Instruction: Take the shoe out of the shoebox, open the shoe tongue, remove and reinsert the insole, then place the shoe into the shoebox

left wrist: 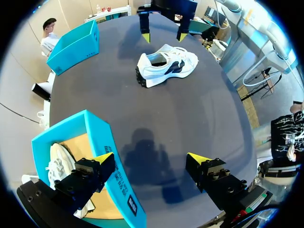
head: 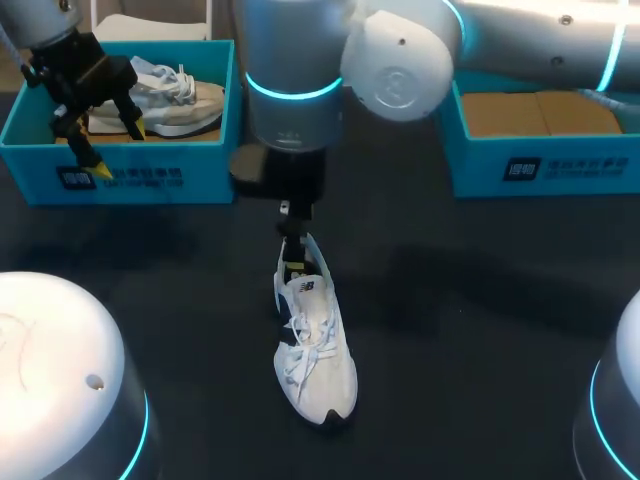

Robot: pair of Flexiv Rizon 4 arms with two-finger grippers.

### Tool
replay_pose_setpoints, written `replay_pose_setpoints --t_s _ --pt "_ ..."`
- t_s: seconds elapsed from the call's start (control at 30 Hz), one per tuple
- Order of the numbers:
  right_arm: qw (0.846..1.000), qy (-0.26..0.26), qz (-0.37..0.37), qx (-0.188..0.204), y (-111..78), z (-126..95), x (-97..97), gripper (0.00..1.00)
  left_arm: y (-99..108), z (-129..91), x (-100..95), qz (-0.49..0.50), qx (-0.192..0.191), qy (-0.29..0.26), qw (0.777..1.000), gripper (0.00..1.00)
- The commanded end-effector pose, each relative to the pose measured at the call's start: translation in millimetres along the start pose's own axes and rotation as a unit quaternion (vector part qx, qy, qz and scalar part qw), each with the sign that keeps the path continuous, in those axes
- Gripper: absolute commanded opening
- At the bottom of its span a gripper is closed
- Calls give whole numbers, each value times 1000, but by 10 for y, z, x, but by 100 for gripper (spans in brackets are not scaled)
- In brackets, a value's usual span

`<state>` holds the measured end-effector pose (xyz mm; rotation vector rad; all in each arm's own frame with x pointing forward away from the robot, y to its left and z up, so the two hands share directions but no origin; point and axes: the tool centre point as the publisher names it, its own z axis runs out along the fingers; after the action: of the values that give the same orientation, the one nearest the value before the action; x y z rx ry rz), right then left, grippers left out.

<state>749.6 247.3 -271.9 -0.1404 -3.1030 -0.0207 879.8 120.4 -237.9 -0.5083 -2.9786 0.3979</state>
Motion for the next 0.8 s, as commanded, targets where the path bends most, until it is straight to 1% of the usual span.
replay_pose_setpoints --t_s 0.03,0.13,0.33,0.53,0.63,0.8 --pt "986 -23 -151 66 198 57 -93 100 0 -1 6 0 -1 0 1000 100" --pt "987 -31 -143 69 206 142 -150 100 0 -1 6 0 -1 0 1000 100" --pt "989 -24 -136 51 132 340 -328 100 0 -1 6 0 -1 0 1000 100" --pt "990 -31 -135 39 137 414 -467 100 0 -1 6 0 -1 0 1000 100" --pt "990 -34 -133 44 174 442 -528 100 0 -1 6 0 -1 0 1000 100" --pt "989 -35 -137 41 182 525 -609 100 0 -1 6 0 -1 0 1000 100"
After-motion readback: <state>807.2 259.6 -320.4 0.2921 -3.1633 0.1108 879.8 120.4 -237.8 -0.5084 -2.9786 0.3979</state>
